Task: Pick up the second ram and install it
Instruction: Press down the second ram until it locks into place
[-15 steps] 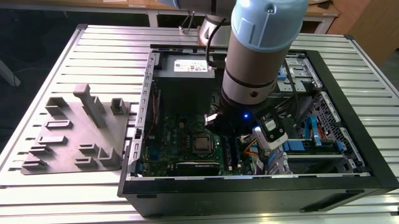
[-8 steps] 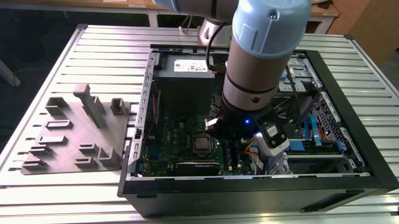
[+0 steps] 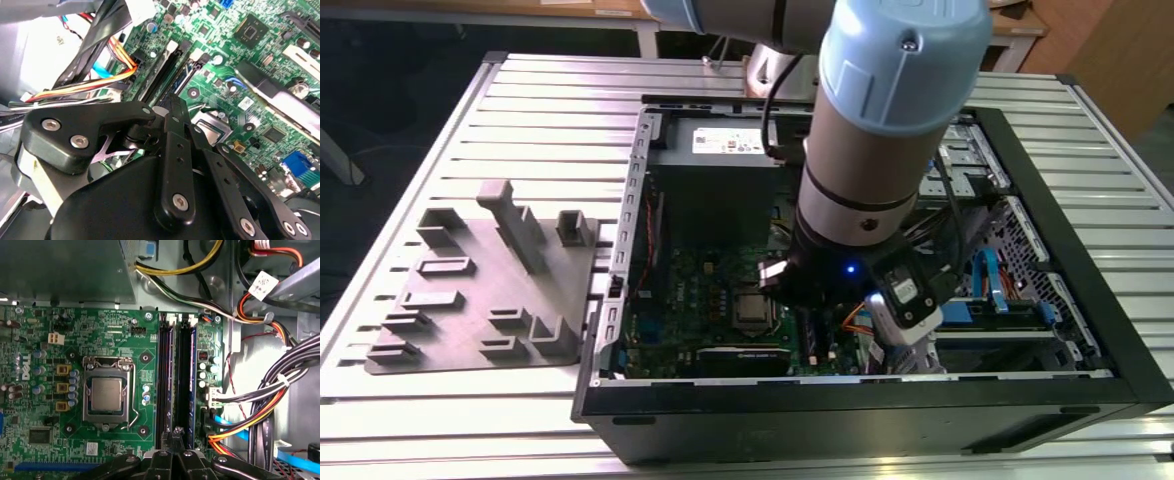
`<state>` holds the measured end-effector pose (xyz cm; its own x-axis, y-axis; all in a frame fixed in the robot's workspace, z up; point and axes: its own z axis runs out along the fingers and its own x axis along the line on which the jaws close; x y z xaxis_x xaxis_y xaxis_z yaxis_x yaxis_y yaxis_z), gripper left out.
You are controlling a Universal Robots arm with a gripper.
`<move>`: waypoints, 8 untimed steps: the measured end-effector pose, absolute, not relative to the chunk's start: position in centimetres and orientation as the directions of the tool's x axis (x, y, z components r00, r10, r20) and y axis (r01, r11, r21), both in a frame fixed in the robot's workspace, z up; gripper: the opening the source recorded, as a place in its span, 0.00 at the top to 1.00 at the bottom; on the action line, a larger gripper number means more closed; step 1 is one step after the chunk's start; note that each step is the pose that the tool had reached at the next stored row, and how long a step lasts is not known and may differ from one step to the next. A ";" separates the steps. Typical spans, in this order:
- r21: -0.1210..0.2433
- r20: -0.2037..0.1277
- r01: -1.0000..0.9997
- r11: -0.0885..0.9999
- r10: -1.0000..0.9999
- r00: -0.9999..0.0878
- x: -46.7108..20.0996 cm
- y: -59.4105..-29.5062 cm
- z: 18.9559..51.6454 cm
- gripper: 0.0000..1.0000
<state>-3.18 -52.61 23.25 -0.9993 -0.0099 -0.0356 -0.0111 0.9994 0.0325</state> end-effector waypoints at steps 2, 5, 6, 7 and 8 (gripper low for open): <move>0.032 -0.036 -0.011 0.999 -0.010 -0.999 -3.2 -52.8 23.2 0.93; 0.031 -0.035 -0.011 0.999 -0.010 -0.999 -3.2 -53.0 23.2 0.93; 0.031 -0.035 -0.011 0.999 -0.010 -0.999 -3.2 -53.0 23.2 0.93; 0.030 -0.035 -0.011 0.999 -0.010 -0.999 -3.2 -53.0 23.1 0.93; 0.030 -0.035 -0.011 1.000 -0.010 -0.999 -3.1 -53.0 23.1 0.93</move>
